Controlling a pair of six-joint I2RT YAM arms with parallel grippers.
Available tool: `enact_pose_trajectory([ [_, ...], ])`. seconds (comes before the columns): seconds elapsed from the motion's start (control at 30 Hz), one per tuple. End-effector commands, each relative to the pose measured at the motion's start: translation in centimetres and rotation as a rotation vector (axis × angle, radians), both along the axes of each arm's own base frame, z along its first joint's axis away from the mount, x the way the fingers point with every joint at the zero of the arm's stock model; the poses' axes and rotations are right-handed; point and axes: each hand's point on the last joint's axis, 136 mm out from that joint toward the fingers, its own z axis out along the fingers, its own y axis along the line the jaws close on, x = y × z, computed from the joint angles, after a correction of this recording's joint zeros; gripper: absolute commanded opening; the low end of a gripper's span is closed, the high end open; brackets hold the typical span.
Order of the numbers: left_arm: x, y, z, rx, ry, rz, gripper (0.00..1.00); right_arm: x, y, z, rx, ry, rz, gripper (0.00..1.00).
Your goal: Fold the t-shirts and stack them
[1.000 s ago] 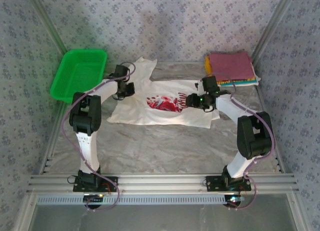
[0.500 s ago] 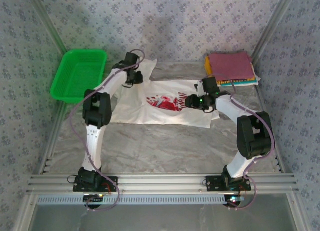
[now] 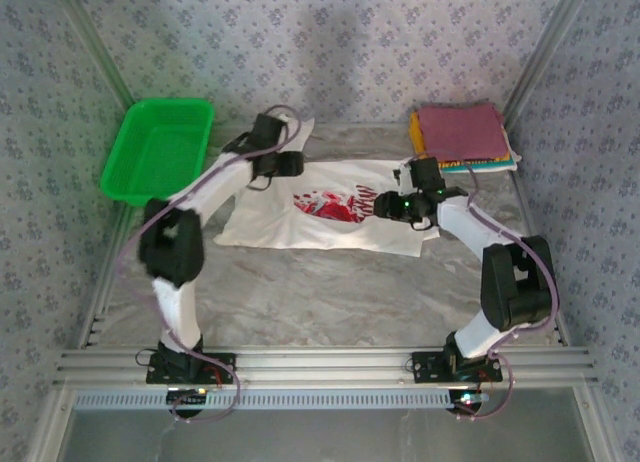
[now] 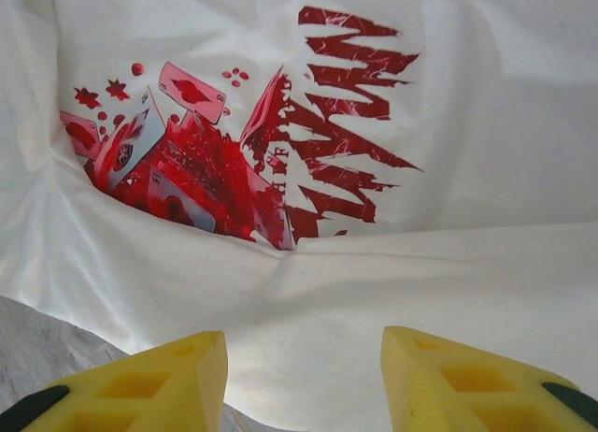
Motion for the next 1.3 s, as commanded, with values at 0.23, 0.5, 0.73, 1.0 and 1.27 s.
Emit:
enact_pose_trajectory([
  [0.23,-9.1,9.9,-5.0,-0.106,0.023,0.208,0.62,-0.6,0.2,-0.7,-0.012,-0.004,-0.015,0.43],
  [0.5,-12.4,13.3,-11.3,-0.074,0.167,0.282,0.54,-1.5,-0.6,-5.6,-0.032,0.153,-0.106,0.33],
  [0.73,-13.5,16.0,-14.9,-0.068,0.305,0.381,0.49,-1.9,-4.4,-9.0,-0.057,0.282,-0.253,0.29],
  [1.0,-13.5,17.6,-14.5,-0.083,0.298,0.423,0.48,-3.3,-5.7,-6.1,-0.055,0.219,-0.25,0.34],
  [1.27,-13.8,17.9,-13.8,-0.06,0.322,0.4,0.51,-8.9,-9.7,-7.5,-0.017,0.353,-0.336,0.37],
])
